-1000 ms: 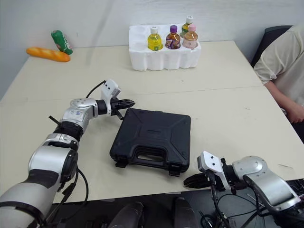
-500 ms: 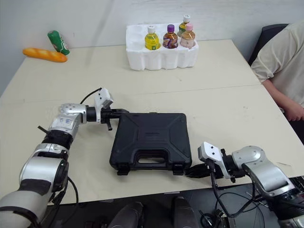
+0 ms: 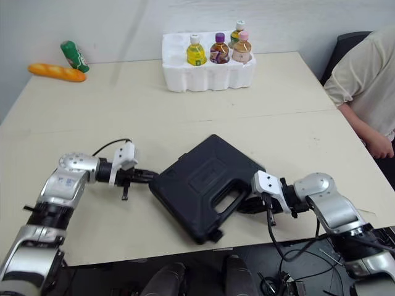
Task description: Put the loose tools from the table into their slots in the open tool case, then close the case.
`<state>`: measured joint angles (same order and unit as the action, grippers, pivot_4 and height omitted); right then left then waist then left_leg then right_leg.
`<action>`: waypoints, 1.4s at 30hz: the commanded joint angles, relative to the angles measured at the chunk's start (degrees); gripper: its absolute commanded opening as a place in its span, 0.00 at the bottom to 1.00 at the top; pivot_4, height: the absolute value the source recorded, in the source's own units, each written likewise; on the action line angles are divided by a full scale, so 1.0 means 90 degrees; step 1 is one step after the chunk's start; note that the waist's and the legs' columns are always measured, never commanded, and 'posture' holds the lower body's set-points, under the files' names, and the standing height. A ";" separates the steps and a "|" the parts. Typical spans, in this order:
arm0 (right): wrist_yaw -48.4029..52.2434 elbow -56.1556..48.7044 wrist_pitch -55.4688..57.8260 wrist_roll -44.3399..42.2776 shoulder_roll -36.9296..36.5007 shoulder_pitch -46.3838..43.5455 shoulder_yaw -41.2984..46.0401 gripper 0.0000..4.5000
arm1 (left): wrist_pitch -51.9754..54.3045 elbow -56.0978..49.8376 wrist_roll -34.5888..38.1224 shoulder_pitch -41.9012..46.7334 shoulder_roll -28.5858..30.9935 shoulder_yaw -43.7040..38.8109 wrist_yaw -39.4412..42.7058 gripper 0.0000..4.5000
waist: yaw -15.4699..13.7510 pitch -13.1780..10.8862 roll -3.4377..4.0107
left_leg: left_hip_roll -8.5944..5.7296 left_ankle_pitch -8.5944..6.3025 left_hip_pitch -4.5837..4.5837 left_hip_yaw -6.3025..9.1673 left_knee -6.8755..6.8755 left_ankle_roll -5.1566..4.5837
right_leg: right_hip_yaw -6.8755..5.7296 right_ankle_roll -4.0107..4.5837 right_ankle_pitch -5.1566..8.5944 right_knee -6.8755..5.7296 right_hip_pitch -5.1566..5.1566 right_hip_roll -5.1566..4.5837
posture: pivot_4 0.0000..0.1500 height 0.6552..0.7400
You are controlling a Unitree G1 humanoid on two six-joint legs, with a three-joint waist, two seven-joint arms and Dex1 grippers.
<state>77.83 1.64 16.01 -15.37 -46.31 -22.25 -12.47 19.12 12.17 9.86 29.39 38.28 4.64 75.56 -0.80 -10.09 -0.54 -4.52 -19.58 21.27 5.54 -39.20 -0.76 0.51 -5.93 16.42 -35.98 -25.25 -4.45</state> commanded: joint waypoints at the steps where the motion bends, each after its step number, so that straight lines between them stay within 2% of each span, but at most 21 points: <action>1: -0.0190 0.0104 -0.0189 0.0061 0.0143 -0.0359 0.0192 0.00 | 0.0490 -0.1064 0.0405 -0.0469 0.0284 -0.0083 0.0076 0.01 | 0.0020 0.0000 0.0000 | 0.0002 0.0000 0.0000 0.0000 0.0002 0.0001 | -0.0001 0.0003 0.0002 -0.0002 -0.0002 0.0001 | 1.00 0.97; 9: -0.0112 0.0215 -0.0367 0.0220 0.0087 -0.0344 0.0196 0.00 | 0.0763 -0.1408 0.0566 -0.0627 0.0555 -0.0286 -0.0343 0.01 | 0.0001 -0.0002 0.0003 | 0.0006 0.0003 0.0005 0.0000 0.0010 0.0008 | -0.0003 0.0011 0.0006 -0.0006 -0.0013 0.0004 | 1.00 0.97; 16: -0.0226 -0.0708 -0.0092 0.0168 -0.0271 0.0021 0.0417 0.00 | 0.1035 -0.1109 0.0811 0.0423 0.0549 -0.0328 -0.0344 0.01 | -0.0062 -0.0002 0.0004 | 0.0004 0.0003 0.0007 0.0001 0.0008 0.0009 | -0.0003 0.0011 0.0006 -0.0007 -0.0013 0.0003 | 1.00 0.97; 20: -0.0636 -0.0641 0.0006 0.0386 -0.0656 0.0132 0.0793 0.00 | 0.1393 -0.0881 0.1135 0.1446 -0.0041 -0.0217 -0.0490 0.01 | -0.0101 -0.0003 0.0004 | 0.0000 0.0005 0.0009 0.0001 0.0002 0.0009 | -0.0007 0.0011 0.0006 -0.0009 -0.0012 0.0001 | 1.00 0.97; 25: -0.1405 -0.0568 0.0347 0.0443 -0.0776 0.0365 0.1386 0.00 | 0.1269 -0.0126 0.0889 0.2424 -0.1290 0.0192 -0.1145 0.01 | -0.0090 -0.0002 0.0003 | -0.0007 0.0006 0.0011 0.0001 0.0001 0.0006 | -0.0007 0.0007 0.0003 -0.0007 -0.0011 -0.0002 | 1.00 0.97; 32: -0.2696 -0.0399 0.0977 0.0502 -0.0181 0.0043 0.1693 0.00 | 0.0089 0.2379 -0.0056 0.3780 -0.3019 0.0952 -0.1961 0.01 | -0.0061 -0.0003 0.0001 | -0.0006 0.0010 0.0010 -0.0019 0.0003 0.0007 | -0.0015 0.0006 0.0003 -0.0020 -0.0021 0.0004 | 1.00 0.97; 37: -0.3126 -0.0471 0.1298 0.0456 0.0241 -0.0155 0.1635 0.00 | -0.0697 0.3684 -0.0717 0.4235 -0.3502 0.1399 -0.1962 0.01 | -0.0059 -0.0003 0.0002 | -0.0005 0.0010 0.0005 -0.0040 0.0010 0.0007 | -0.0016 0.0005 0.0003 -0.0026 -0.0029 0.0007 | 1.00 0.97; 42: -0.3365 -0.0644 0.1422 0.0480 0.0464 -0.0160 0.1533 0.00 | -0.1396 0.3915 -0.1803 0.3933 -0.3262 0.2494 -0.1397 0.01 | -0.0071 0.0001 0.0003 | -0.0007 0.0011 0.0002 -0.0041 0.0007 0.0006 | -0.0013 0.0005 0.0002 -0.0030 -0.0029 0.0005 | 1.00 0.97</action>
<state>48.29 -2.01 28.79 -10.63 -42.03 -23.18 0.38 8.40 45.51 -0.46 67.32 8.01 21.54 61.24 -1.44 -10.08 -0.51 -4.58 -19.48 21.23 5.17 -39.13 -0.71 0.40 -5.88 16.44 -36.24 -25.46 -4.40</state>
